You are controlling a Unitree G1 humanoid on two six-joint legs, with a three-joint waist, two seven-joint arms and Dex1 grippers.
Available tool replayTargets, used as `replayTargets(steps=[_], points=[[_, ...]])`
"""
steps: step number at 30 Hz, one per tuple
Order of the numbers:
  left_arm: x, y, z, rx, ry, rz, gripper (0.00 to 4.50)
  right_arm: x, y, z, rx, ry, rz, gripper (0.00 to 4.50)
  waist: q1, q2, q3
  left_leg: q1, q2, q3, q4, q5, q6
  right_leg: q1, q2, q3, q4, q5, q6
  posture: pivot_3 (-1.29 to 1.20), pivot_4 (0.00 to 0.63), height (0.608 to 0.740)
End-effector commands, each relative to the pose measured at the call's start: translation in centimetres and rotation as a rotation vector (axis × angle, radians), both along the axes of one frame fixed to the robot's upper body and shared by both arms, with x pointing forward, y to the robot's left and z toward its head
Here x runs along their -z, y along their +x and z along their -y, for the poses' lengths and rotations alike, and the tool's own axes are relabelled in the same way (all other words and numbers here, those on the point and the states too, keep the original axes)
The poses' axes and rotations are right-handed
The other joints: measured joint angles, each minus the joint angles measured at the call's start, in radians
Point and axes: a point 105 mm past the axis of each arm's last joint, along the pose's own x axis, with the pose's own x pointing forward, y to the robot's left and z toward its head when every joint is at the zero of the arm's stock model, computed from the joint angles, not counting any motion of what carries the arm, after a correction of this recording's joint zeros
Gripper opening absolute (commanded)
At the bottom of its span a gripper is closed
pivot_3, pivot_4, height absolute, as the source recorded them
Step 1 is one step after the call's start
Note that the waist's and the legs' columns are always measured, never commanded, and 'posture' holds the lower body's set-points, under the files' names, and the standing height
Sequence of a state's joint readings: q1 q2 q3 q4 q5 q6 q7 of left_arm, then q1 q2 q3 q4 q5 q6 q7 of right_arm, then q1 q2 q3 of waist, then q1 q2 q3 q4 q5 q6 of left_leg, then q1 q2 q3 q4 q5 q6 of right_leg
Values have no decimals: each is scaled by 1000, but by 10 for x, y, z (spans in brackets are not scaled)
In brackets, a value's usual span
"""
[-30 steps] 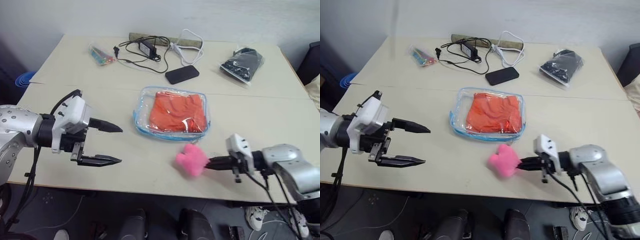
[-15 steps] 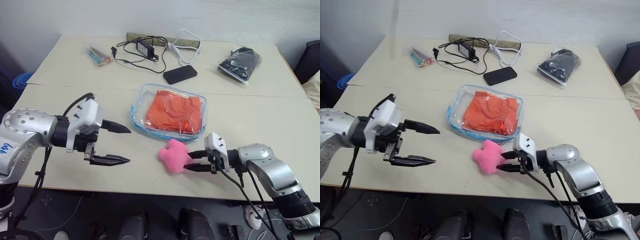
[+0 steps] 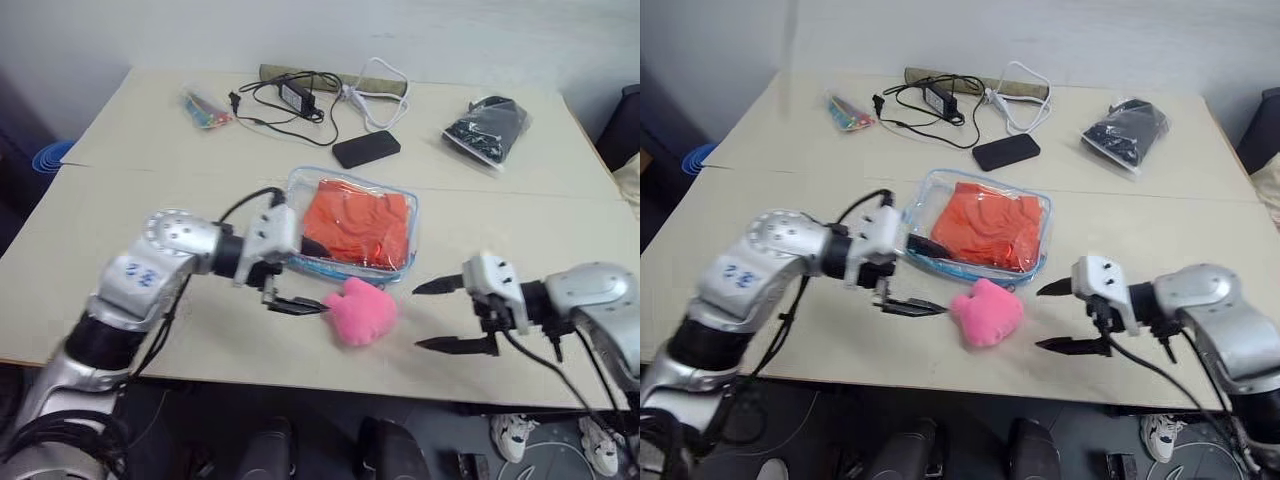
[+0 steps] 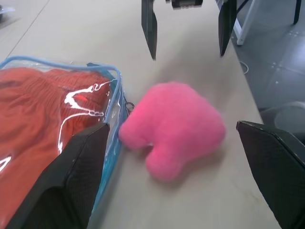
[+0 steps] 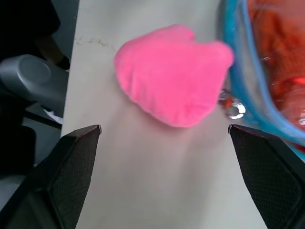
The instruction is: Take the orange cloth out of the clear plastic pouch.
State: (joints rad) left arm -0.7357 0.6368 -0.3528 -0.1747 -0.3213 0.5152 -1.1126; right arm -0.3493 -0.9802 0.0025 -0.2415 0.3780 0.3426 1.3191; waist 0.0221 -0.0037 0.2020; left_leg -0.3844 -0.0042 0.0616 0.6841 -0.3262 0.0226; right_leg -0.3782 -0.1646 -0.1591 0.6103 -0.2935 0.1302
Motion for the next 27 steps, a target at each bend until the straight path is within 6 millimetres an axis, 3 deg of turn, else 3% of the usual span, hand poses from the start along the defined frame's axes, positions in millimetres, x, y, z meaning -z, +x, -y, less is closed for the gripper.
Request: replayTargets(steps=[1,5,9,12,14,21,24,27], points=[[11,-3,15,67,44,39,4500,-1,30,11,-25,-188,254,4492,-5,0,0,1,0,1,0,0,0,-1,0,1,0,0,0,0,150,740],[39,-12,20,143,163,61,4500,2,59,3,-46,-215,371,4492,-10,0,0,0,1,1,0,0,0,-1,0,1,0,0,0,0,150,740],[60,-4,23,125,220,90,4500,11,81,-20,-81,-205,469,4492,-10,0,0,-2,1,1,0,0,0,-3,0,0,0,0,0,0,150,740],[65,-4,22,137,218,90,3913,16,86,-34,-97,-160,481,4500,-6,0,0,-2,2,0,0,0,0,-2,0,0,1,0,0,0,150,740],[65,-2,20,117,209,86,3376,17,87,-35,-106,-160,491,4119,0,0,0,-2,3,0,0,0,0,-2,0,0,0,0,0,0,150,740],[66,0,10,79,207,80,1354,14,82,-30,-135,-179,490,1910,-2,0,0,-1,3,0,1,0,0,-2,0,0,2,0,0,0,150,740],[66,4,10,39,196,78,527,13,79,-28,-145,-171,453,1904,-4,0,0,-1,3,0,1,0,0,-2,0,0,1,0,0,0,150,740],[64,7,12,17,185,80,325,13,79,-25,-143,-160,419,2095,-3,0,0,-1,4,0,1,0,0,-2,0,0,2,0,0,0,150,740]])
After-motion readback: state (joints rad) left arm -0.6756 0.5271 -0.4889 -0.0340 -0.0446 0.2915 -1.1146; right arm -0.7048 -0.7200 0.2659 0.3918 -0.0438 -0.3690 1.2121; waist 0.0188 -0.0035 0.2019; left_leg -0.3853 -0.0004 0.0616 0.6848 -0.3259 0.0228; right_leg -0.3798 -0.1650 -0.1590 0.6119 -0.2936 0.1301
